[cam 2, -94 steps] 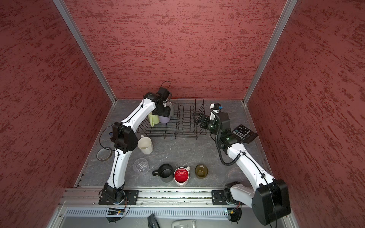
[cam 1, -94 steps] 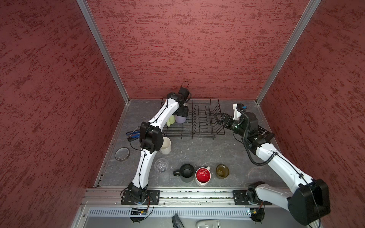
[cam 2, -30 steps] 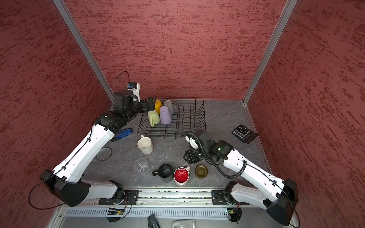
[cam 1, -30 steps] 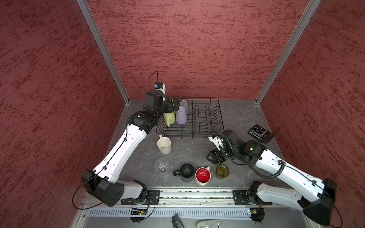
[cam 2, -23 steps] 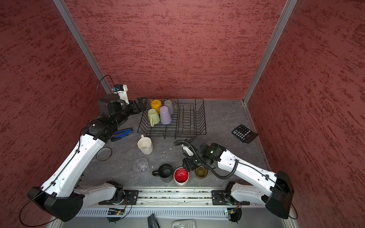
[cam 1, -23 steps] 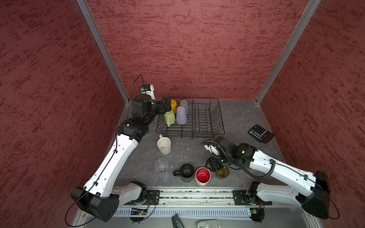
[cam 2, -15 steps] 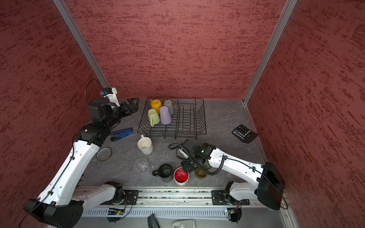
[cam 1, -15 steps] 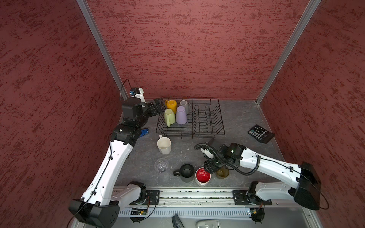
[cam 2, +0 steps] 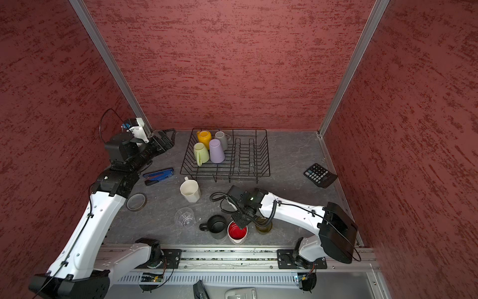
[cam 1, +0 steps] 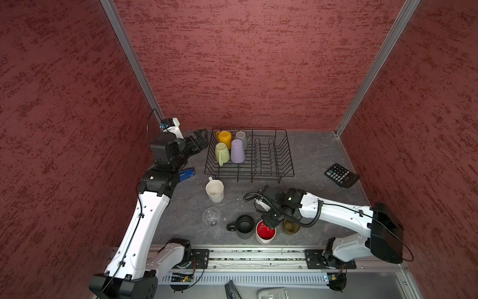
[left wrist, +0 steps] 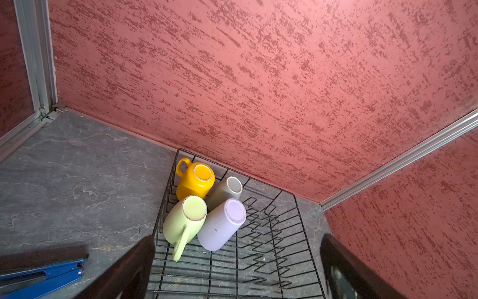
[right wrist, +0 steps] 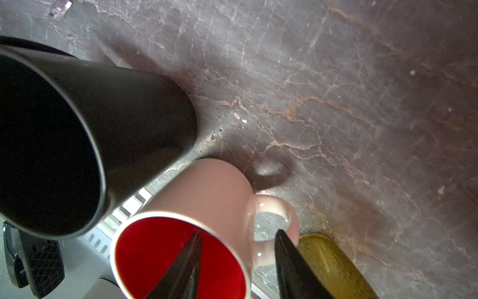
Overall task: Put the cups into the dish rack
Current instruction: 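Grasp the red-lined pink mug rim with the right gripper and lift it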
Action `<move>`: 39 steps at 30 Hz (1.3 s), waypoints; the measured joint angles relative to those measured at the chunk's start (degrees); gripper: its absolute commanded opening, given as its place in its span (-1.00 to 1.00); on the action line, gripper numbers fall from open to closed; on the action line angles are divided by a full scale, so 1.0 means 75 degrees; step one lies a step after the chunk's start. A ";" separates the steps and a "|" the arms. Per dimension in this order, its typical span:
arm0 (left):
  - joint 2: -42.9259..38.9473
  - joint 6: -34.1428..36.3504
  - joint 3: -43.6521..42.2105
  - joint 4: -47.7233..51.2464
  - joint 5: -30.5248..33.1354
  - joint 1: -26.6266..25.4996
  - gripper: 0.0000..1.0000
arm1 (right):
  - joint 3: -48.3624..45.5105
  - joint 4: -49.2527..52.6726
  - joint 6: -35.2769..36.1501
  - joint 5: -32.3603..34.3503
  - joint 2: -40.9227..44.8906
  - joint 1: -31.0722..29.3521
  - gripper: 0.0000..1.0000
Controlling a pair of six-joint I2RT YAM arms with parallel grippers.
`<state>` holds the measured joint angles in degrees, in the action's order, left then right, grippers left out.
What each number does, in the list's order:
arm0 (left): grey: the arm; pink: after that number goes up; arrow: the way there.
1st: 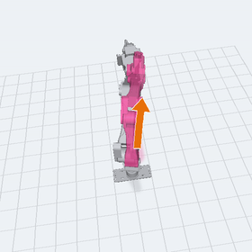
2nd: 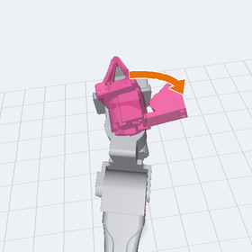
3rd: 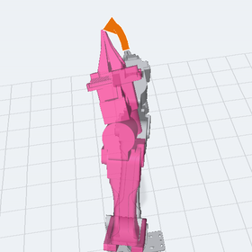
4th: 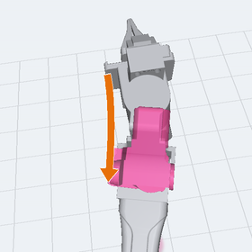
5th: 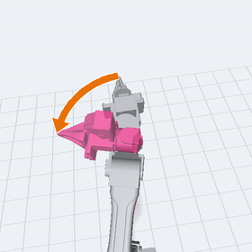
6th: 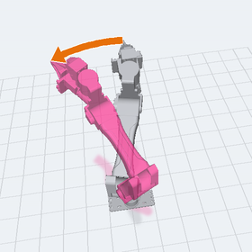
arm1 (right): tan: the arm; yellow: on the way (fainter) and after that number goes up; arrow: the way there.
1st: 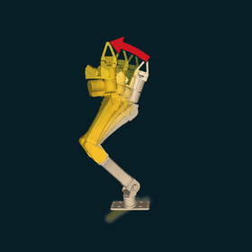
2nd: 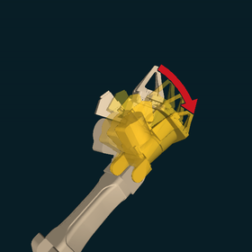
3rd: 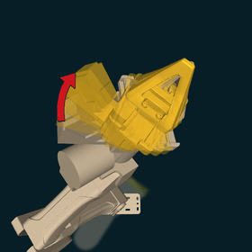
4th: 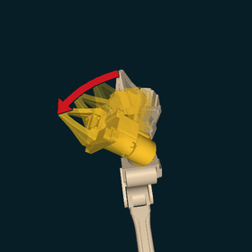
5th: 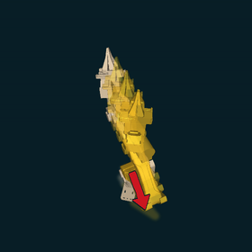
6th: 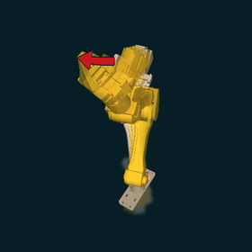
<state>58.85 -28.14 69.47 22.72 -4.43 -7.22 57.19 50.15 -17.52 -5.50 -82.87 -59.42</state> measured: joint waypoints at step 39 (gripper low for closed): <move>-0.0353 -0.0545 -0.0440 -0.0455 -0.0364 0.0513 0.99 | 0.0676 0.0860 0.0134 0.1900 -0.0723 -0.0172 -1.00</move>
<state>56.21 -32.23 66.17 19.31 -7.16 -3.38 62.26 56.60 -16.51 8.75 -88.29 -60.71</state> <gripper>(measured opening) 0.997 0.086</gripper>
